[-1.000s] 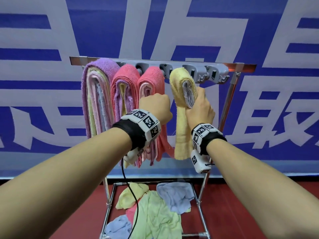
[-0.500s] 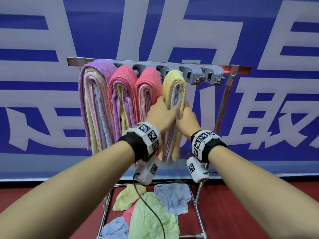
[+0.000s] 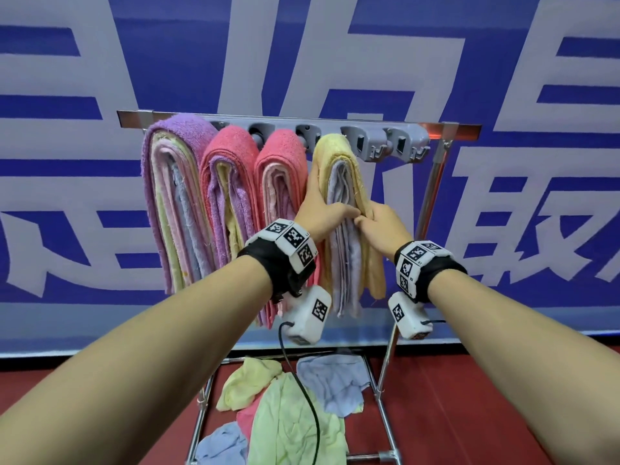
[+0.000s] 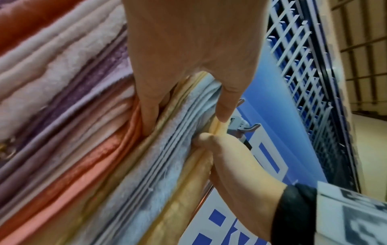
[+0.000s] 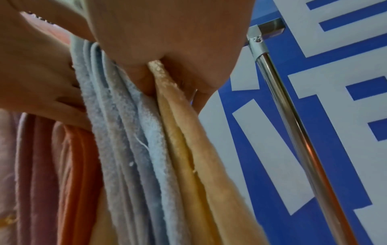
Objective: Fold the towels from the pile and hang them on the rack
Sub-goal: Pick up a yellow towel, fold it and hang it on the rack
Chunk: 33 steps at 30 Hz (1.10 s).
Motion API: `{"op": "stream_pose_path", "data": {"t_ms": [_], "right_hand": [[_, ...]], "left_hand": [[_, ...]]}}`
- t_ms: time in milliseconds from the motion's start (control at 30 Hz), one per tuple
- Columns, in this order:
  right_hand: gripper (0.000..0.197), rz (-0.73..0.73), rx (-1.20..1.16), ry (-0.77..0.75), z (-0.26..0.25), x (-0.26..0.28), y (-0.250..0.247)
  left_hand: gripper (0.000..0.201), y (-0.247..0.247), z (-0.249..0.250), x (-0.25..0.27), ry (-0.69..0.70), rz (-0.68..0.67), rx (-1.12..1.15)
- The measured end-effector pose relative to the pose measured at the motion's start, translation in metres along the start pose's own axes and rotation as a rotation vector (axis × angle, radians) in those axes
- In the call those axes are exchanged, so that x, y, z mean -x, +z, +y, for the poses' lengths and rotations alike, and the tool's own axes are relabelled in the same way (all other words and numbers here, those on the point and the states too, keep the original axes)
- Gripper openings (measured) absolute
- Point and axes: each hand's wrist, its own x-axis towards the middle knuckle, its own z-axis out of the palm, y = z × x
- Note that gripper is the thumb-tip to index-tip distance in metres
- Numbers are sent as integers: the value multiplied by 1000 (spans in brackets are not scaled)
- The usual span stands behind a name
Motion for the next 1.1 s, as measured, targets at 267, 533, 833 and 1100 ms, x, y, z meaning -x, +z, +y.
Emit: {"op": "stream_pose_path", "data": {"t_ms": [267,533,833,1100], "right_hand": [[15,-134,155,70,25,12,18],[14,-117,112,139,42,12,22],[28,-241,317,72,69,21,11],[42,-527,478,133,97,29,81]], "left_hand": [[124,-2,-46,11,-317,-16,-71],[115,2,-77,10,-383,27,10],[73,0,-82,30,-339,-43,-296],[37,-12,-116,57,-579,-301,-618]]}}
